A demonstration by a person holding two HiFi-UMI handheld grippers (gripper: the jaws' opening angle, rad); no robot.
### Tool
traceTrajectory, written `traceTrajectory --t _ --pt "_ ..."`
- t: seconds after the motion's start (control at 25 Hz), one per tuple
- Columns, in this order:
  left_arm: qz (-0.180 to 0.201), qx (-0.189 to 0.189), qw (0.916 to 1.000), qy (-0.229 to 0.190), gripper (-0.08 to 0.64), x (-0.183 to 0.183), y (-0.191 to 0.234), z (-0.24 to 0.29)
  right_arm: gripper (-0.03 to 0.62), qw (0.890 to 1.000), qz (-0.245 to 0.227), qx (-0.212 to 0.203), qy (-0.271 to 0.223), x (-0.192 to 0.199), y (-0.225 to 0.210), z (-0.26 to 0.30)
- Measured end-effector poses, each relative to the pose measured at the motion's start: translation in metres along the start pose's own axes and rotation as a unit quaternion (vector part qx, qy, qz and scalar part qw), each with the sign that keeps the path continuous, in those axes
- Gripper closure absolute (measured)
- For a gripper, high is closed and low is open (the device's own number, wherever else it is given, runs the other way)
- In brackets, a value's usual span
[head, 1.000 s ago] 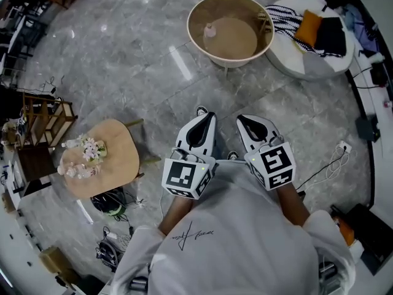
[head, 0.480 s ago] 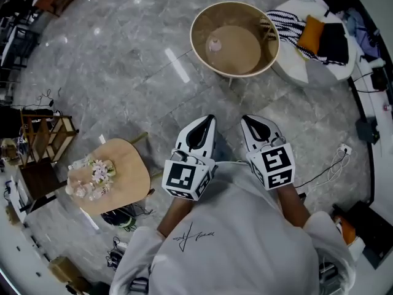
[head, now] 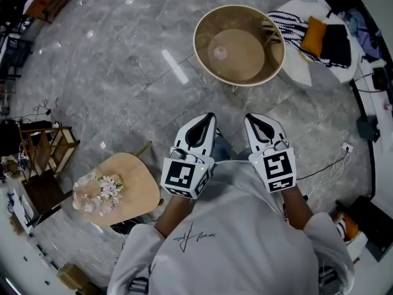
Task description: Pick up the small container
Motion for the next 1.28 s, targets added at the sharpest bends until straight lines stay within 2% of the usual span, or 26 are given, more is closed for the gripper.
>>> traceTrajectory --t 0.16,0.48,0.92,1.28 --pt "0.009 -0.001 1.0 0.004 0.543 -0.003 0.013 0.003 0.581 0.999 -0.002 0.031 -0.015 -0.006 -0.007 0.004" --pt "0.003 -0.022 0.9997 0.011 0.543 -0.004 0.032 0.008 0.581 0.999 0.001 0.033 -0.019 -0.007 -0.021 0.014" --pt "0.005 -0.044 0.9989 0.018 0.543 -0.005 0.04 0.031 0.581 0.999 -0.008 0.007 -0.043 -0.01 -0.042 0.041" --pt "0.007 -0.055 0.998 0.029 0.543 -0.005 0.042 0.06 0.581 0.999 -0.012 -0.019 -0.04 0.0 -0.063 0.061"
Point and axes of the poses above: the fingertips, and each gripper's own axes: z forward along the fingers, y to its left, x out of its underside, the point moved 3 cm from there along -z, backward along the fingers, and after that the axes turned 14 degrees about -z, right-handed, at the moved point
